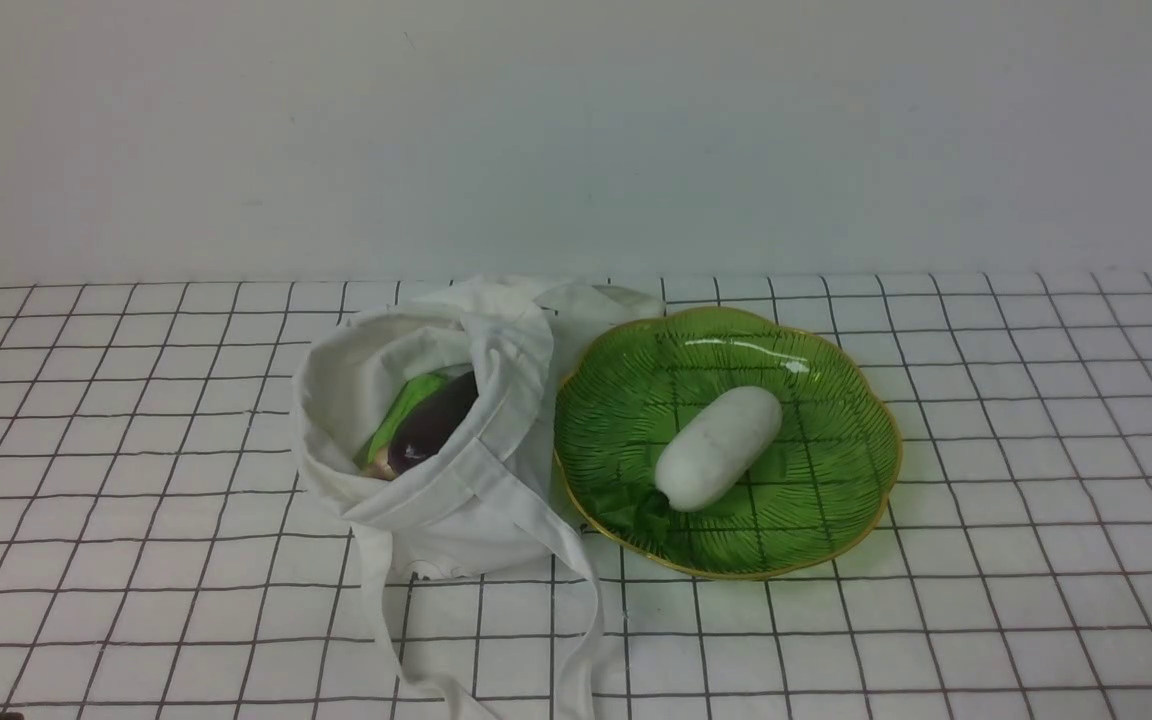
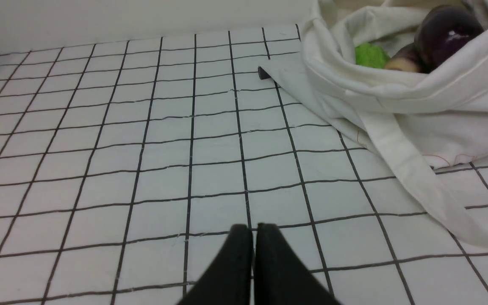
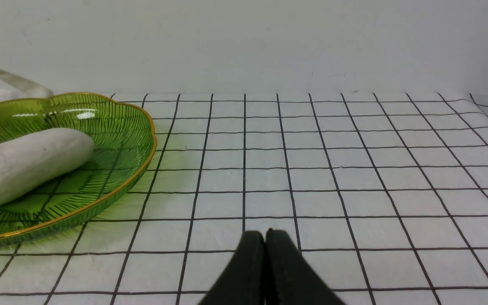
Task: Take vegetables from bag on white checkered tablecloth place on plate.
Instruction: 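Reach into the bag and grasp a vegetable inside it with the left gripper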
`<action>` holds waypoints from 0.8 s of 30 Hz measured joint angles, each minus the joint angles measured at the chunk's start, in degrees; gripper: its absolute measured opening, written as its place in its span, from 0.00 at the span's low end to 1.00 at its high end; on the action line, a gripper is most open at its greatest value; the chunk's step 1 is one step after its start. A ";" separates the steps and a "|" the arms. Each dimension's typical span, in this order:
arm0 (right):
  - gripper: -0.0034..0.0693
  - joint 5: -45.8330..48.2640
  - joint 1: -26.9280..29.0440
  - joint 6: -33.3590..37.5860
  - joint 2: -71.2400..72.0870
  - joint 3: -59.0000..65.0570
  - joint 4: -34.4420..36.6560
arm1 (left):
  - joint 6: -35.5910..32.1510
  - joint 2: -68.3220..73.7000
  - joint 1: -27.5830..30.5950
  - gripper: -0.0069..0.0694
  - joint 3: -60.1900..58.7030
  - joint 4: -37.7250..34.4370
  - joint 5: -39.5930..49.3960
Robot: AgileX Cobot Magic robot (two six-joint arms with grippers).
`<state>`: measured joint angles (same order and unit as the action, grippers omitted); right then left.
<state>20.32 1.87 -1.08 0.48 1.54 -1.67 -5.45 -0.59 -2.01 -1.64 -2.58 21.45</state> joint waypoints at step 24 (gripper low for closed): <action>0.02 0.00 0.00 0.00 0.00 0.00 0.00 | 15.50 0.00 0.00 0.08 0.00 -22.12 0.38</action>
<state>20.32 1.87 -1.08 0.48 1.54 -1.67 10.06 -0.59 -2.01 -1.64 -24.69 21.83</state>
